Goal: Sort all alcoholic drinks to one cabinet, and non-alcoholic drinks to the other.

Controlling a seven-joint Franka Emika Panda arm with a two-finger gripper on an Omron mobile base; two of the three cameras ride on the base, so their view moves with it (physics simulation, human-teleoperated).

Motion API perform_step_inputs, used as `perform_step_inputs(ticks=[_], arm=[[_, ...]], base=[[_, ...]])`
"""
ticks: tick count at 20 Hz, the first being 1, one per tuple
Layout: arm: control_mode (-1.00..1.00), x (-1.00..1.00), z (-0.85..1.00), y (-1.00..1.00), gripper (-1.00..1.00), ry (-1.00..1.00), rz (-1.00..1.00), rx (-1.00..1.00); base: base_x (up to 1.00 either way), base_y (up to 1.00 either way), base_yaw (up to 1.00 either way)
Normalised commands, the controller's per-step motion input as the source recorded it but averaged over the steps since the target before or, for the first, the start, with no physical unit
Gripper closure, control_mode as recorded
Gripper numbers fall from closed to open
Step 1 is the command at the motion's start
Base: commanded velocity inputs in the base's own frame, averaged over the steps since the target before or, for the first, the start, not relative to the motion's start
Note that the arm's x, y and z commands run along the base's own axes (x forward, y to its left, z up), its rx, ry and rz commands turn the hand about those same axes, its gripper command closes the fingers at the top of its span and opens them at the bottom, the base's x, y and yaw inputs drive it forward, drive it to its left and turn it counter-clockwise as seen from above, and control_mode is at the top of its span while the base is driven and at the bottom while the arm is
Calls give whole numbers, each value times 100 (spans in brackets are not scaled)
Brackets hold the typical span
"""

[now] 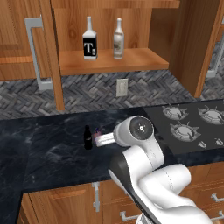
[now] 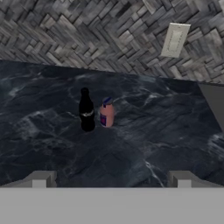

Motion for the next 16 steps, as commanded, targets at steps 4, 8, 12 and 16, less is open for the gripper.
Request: perform_step_inputs(ticks=[4,8,12,16], arm=[[-100,-2,0,0,-100,0,0,0],[-100,-1,0,0,-100,0,0,0],[-100,0,-1,0,-100,0,0,0],[-100,19,0,6,-100,0,0,0]], base=[[0,0,0],[0,0,0],[0,0,0],[0,0,0]])
